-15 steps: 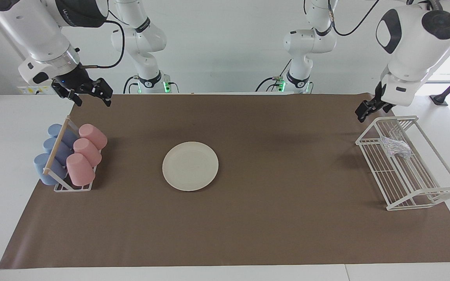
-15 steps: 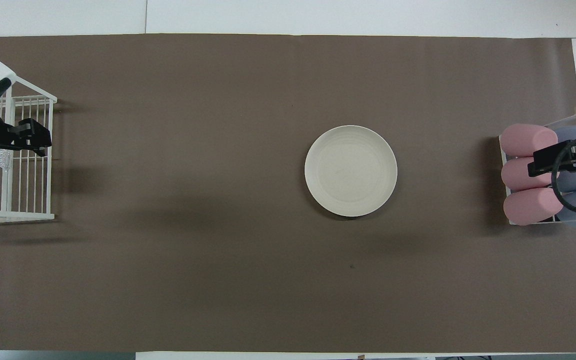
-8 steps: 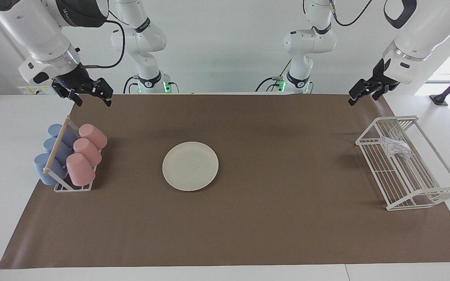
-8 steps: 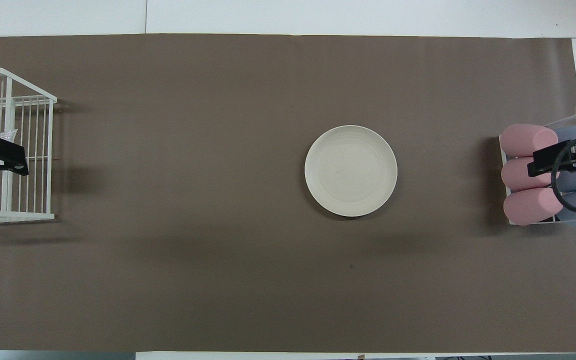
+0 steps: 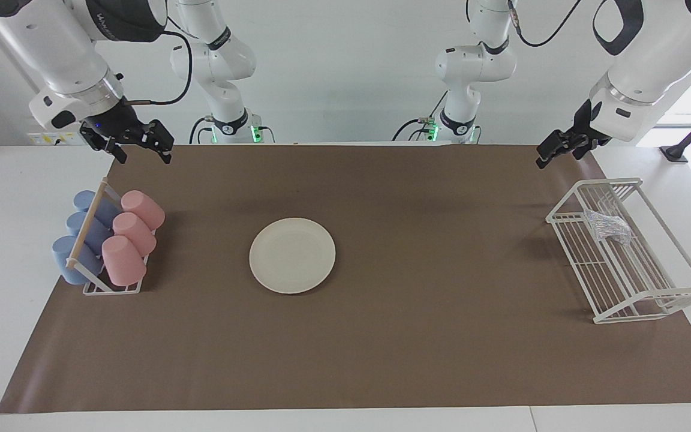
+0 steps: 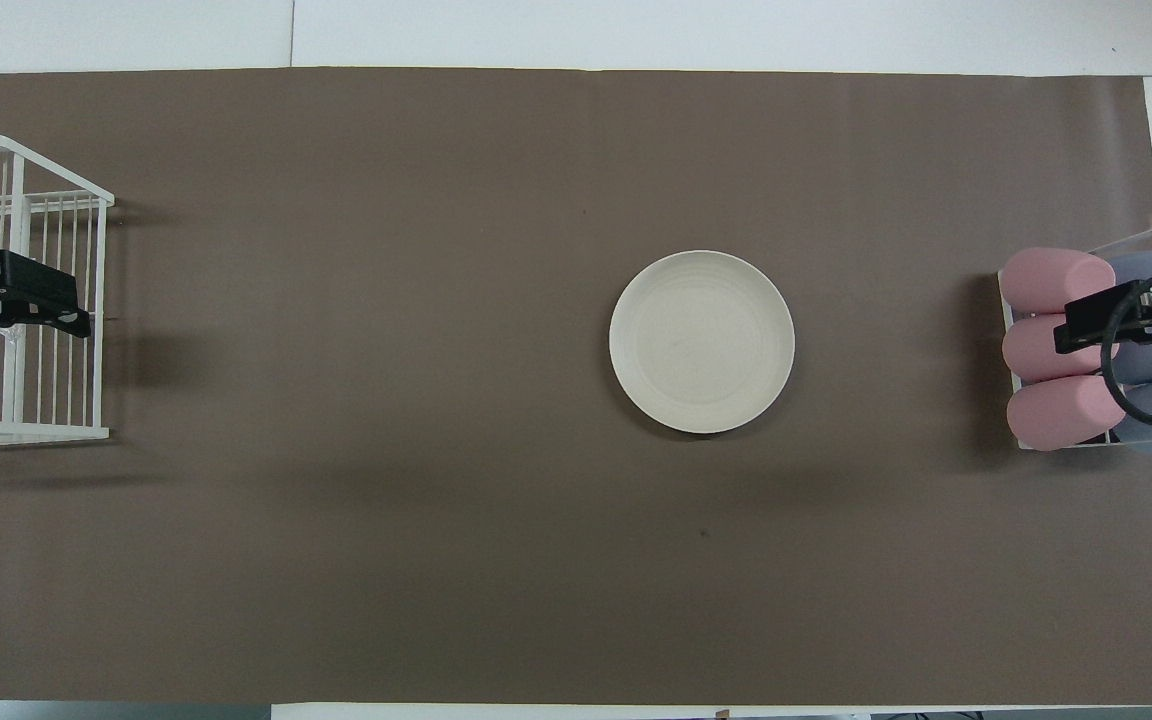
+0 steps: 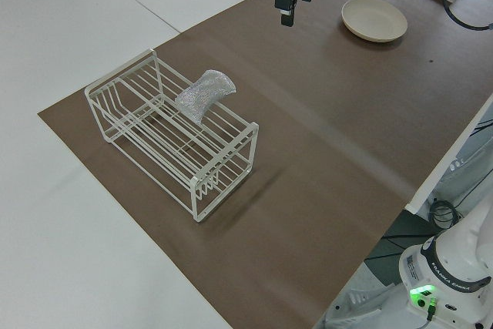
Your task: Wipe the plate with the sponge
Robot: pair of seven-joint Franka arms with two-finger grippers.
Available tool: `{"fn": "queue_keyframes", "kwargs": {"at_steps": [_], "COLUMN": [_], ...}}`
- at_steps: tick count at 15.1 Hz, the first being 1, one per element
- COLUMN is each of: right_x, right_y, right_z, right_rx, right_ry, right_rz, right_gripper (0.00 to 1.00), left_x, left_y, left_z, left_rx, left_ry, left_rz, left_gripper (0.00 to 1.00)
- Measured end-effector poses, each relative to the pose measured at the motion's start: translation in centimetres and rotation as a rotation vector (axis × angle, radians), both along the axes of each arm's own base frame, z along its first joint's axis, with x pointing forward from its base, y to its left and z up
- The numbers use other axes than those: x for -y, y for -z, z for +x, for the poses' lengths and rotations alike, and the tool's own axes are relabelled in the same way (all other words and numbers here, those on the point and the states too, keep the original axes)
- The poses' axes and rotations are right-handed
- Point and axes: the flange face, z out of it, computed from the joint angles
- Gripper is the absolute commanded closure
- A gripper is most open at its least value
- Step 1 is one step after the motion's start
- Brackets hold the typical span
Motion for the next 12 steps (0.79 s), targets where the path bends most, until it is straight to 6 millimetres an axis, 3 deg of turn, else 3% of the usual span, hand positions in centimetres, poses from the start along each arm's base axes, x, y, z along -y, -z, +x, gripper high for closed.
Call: {"fn": "queue_keyframes", "kwargs": {"at_steps": [6,12], "right_x": [0.0,0.0], "right_y": [0.0,-0.1], "right_z": [0.0,0.0], "right_rx": [0.000,0.002], "right_ry": [0.000,0.000], "right_rz": [0.000,0.000], "right_gripper": [0.00,0.00], "left_x": [1.3,0.7], "left_y": [-1.1,-1.2], "left_z": [-0.6,-0.6], "left_rx": [-0.003,0.002], "left_ry": [0.054,0.113], "left_rz": [-0.003,-0.012], "left_gripper": [0.00,0.00]}}
